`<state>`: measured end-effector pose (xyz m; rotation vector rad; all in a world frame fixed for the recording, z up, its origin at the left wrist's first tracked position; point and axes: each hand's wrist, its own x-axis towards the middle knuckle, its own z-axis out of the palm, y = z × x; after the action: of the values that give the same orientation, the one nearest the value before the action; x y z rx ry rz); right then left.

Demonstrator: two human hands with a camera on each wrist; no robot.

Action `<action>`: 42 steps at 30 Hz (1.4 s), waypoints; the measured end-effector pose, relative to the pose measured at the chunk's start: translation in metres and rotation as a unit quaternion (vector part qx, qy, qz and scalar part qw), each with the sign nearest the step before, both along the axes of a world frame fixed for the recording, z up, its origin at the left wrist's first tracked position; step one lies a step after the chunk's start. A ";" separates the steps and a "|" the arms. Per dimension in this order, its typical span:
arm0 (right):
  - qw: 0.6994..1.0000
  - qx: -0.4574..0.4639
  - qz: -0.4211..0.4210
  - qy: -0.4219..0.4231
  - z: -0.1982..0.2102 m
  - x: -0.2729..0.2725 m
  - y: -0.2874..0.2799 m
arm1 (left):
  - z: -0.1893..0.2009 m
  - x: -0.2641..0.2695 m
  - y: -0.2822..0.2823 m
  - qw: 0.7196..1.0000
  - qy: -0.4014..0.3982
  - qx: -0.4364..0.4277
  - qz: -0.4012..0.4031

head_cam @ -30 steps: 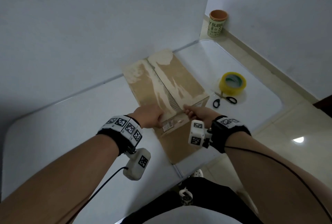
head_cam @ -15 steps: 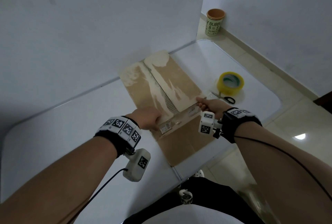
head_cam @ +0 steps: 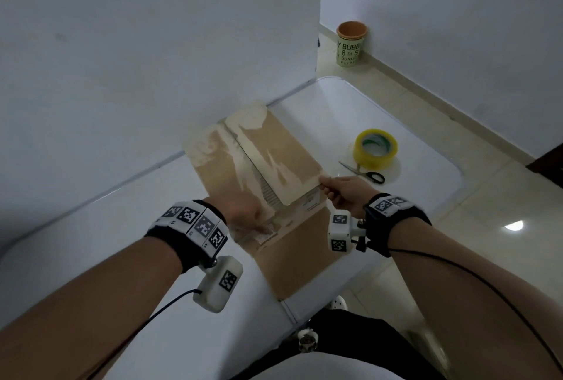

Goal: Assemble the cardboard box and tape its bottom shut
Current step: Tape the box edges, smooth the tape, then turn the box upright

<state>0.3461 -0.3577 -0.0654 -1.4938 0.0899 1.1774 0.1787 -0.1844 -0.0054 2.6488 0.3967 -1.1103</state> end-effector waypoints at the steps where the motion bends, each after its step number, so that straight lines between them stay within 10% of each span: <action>1: 1.000 -0.004 0.013 -0.003 0.001 0.000 -0.003 | 0.003 0.010 -0.004 0.999 -0.031 -0.016 0.002; 8: 0.997 -0.026 -0.010 -0.075 -0.005 0.028 -0.031 | -0.002 0.091 -0.029 0.973 -0.214 -0.071 0.053; 33: 0.990 0.080 0.044 -0.110 -0.046 0.032 -0.001 | -0.037 0.109 -0.023 0.971 -0.206 -0.095 0.075; 42: 0.933 -0.113 0.196 -0.281 -0.055 0.037 0.014 | -0.033 0.106 -0.026 0.968 -0.217 -0.102 0.076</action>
<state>0.3827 -0.3438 -0.1201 -2.0697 -0.4986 1.0214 0.2846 -0.2100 -0.0387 2.5306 0.3645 -0.4739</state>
